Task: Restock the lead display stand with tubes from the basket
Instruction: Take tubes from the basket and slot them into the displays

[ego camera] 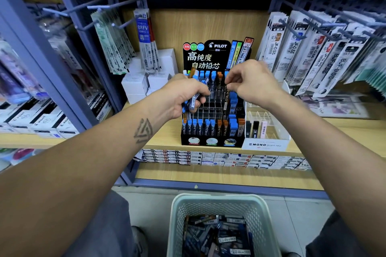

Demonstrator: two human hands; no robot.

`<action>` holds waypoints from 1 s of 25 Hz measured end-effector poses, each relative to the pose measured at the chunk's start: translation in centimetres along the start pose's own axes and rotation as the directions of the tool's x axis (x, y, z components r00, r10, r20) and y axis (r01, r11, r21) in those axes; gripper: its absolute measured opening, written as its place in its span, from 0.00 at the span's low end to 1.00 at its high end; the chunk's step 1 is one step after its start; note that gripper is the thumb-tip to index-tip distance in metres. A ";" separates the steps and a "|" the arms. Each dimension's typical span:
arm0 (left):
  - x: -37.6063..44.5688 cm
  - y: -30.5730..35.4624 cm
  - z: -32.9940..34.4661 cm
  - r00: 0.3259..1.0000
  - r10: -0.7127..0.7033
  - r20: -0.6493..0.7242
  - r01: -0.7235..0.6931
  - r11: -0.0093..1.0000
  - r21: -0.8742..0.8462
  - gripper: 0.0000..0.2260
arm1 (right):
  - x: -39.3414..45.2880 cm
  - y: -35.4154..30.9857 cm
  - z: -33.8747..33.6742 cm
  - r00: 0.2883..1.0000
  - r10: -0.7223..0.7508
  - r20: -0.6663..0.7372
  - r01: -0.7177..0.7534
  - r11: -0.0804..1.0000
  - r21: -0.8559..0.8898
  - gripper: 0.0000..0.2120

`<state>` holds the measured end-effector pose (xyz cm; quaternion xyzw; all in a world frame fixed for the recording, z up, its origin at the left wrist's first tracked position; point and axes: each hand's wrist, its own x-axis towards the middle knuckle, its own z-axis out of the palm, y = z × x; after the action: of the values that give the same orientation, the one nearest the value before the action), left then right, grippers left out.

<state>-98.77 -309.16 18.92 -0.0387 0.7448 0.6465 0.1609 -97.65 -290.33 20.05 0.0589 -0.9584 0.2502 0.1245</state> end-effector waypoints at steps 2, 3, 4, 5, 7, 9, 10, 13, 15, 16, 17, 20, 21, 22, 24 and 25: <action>0.0 0.0 0.2 1.000 -0.004 0.000 0.004 1.000 0.001 0.11 | -0.3 0.3 0.4 1.000 -0.023 0.009 0.023 1.000 -0.018 0.07; 0.0 0.0 0.3 1.000 -0.006 -0.001 0.006 1.000 0.003 0.11 | -0.4 0.4 0.4 1.000 -0.027 0.005 0.027 1.000 -0.016 0.07; -0.1 -0.1 0.5 1.000 -0.004 -0.005 0.004 1.000 0.007 0.11 | -0.4 0.5 0.3 1.000 -0.022 0.002 0.022 1.000 -0.002 0.07; -0.1 -0.1 0.6 1.000 -0.002 -0.008 0.002 1.000 0.009 0.11 | -0.4 0.4 0.2 1.000 -0.011 0.002 0.011 1.000 0.019 0.07; -0.1 -0.2 0.7 1.000 -0.005 -0.012 0.006 1.000 0.018 0.11 | -0.3 0.4 0.0 1.000 -0.001 0.003 0.001 0.999 0.033 0.05; 0.2 -0.5 0.7 1.000 -0.017 -0.008 0.017 1.000 0.025 0.12 | -0.5 0.3 -0.1 1.000 -0.014 0.007 0.014 1.000 -0.010 0.05; 0.3 -0.6 0.7 1.000 -0.021 -0.008 0.022 0.999 0.029 0.13 | -0.5 0.3 0.0 1.000 -0.022 0.014 0.023 0.999 -0.039 0.05; 0.4 -0.7 0.9 1.000 -0.025 0.000 0.025 0.999 0.037 0.10 | -0.9 0.2 0.4 0.998 -0.048 0.046 0.054 0.991 -0.123 0.06; 0.3 -0.6 1.2 1.000 -0.022 0.011 0.022 0.999 0.038 0.09 | -1.2 0.0 0.7 0.994 -0.092 0.065 0.104 0.972 -0.211 0.06; 0.3 -0.7 1.3 1.000 -0.022 0.016 0.022 0.999 0.035 0.08 | -1.3 -0.1 0.9 0.991 -0.111 0.073 0.126 0.958 -0.257 0.05; 0.4 -0.7 1.3 0.999 -0.023 0.023 0.023 0.999 0.028 0.08 | -1.3 -0.2 1.0 0.989 -0.128 0.076 0.145 0.942 -0.301 0.04; 0.5 -0.7 1.4 0.998 -0.034 0.051 0.035 0.999 -0.009 0.08 | -1.7 -0.2 1.6 0.981 -0.163 0.106 0.193 0.886 -0.423 0.03; 0.5 -0.8 1.3 0.997 -0.040 0.064 0.042 0.999 -0.028 0.07 | -1.8 -0.1 1.8 0.978 -0.169 0.122 0.206 0.864 -0.460 0.03; 0.5 -0.8 1.3 0.995 -0.046 0.083 0.050 0.997 -0.050 0.06 | -1.8 -0.1 1.8 0.976 -0.178 0.129 0.218 0.852 -0.476 0.04; 0.6 -0.9 1.0 0.989 -0.063 0.134 0.080 0.989 -0.122 0.05 | -1.7 -0.4 1.5 0.976 -0.200 0.082 0.216 0.890 -0.400 0.05; 0.7 -0.9 0.9 0.985 -0.070 0.158 0.097 0.980 -0.172 0.05 | -1.8 -0.7 1.3 0.984 -0.175 0.045 0.181 0.951 -0.250 0.05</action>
<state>-99.01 -308.28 17.80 -0.0352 0.6669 0.7046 0.2398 -96.06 -291.51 18.84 0.1313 -0.9746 0.1128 0.1421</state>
